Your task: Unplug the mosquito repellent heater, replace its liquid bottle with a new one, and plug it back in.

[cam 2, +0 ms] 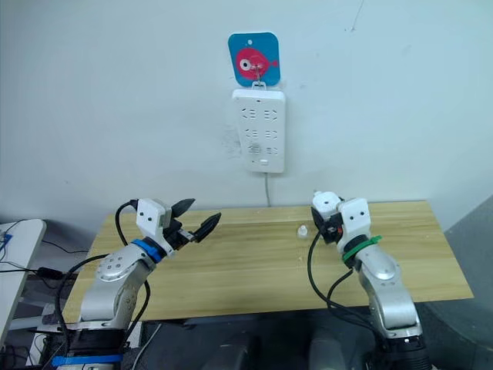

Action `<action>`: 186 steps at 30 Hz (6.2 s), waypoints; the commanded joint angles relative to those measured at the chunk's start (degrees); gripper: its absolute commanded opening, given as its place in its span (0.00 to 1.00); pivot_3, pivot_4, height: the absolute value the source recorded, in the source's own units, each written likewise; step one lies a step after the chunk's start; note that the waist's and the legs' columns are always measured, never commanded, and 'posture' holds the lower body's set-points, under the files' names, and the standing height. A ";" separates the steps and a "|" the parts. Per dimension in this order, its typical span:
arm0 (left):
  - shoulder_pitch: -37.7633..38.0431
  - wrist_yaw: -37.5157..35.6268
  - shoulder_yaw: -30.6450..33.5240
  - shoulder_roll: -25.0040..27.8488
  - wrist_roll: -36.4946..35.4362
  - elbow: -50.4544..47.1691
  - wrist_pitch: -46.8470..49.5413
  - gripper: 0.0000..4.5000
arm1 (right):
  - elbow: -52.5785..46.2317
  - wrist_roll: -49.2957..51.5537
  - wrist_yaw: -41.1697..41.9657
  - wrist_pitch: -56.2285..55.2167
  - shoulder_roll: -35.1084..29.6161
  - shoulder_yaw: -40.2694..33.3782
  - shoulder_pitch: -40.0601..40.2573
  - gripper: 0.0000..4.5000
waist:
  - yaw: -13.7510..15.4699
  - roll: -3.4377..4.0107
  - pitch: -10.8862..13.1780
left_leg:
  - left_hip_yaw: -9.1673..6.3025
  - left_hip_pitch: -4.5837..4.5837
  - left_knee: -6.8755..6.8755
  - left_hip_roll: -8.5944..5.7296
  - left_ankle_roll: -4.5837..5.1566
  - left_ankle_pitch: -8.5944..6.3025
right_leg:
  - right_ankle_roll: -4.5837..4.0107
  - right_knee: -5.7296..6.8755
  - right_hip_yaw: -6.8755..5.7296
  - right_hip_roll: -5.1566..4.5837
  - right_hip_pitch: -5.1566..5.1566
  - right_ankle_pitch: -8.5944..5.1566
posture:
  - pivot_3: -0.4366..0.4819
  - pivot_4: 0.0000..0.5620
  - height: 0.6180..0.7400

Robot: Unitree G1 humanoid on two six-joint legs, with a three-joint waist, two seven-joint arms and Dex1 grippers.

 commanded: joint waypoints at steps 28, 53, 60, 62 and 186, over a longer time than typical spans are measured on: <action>-2.69 -1.41 1.70 1.60 -3.18 -5.13 1.30 1.00 | -0.19 4.52 5.01 0.77 -1.08 -1.85 -5.22 0.66 | -1.48 0.02 -0.03 | 0.09 -0.03 -0.05 0.09 -0.02 -0.02 | 0.00 -0.01 0.07 0.10 -0.09 0.01 | 0.40 0.31 1.00; -28.85 -10.02 -4.40 -2.24 -2.21 15.30 -2.26 1.00 | -8.32 6.43 2.57 6.13 0.97 -2.46 -4.94 0.66 | -1.52 0.00 0.00 | 0.12 -0.06 -0.02 0.06 -0.02 -0.02 | 0.00 0.00 0.06 0.10 -0.10 0.01 | 0.32 0.36 1.00; -38.32 -13.04 -4.89 -4.75 0.42 30.30 -9.55 1.00 | -11.03 6.73 1.24 7.47 0.73 -3.31 -3.15 0.66 | -2.05 -0.04 0.14 | 0.10 -0.10 0.00 0.06 -0.02 -0.02 | 0.01 0.00 0.03 0.10 -0.11 0.02 | 0.28 0.38 1.00; -40.44 -14.42 -4.56 -5.00 0.49 33.38 -10.95 1.00 | -11.83 6.73 0.85 7.86 0.75 -3.32 -2.53 0.66 | -1.87 -0.07 0.21 | 0.03 -0.12 0.08 0.05 -0.01 -0.01 | 0.01 0.03 -0.06 0.10 -0.07 0.02 | 0.27 0.39 1.00; -42.05 -23.81 -0.43 -1.97 -0.07 32.90 -2.53 0.29 | -4.03 1.09 -0.73 17.97 6.73 7.31 -23.96 0.99 | -4.09 -0.09 2.31 | 0.27 -0.33 0.06 0.73 -0.32 0.05 | -0.34 0.26 0.06 0.71 -0.55 0.31 | 0.28 0.43 1.00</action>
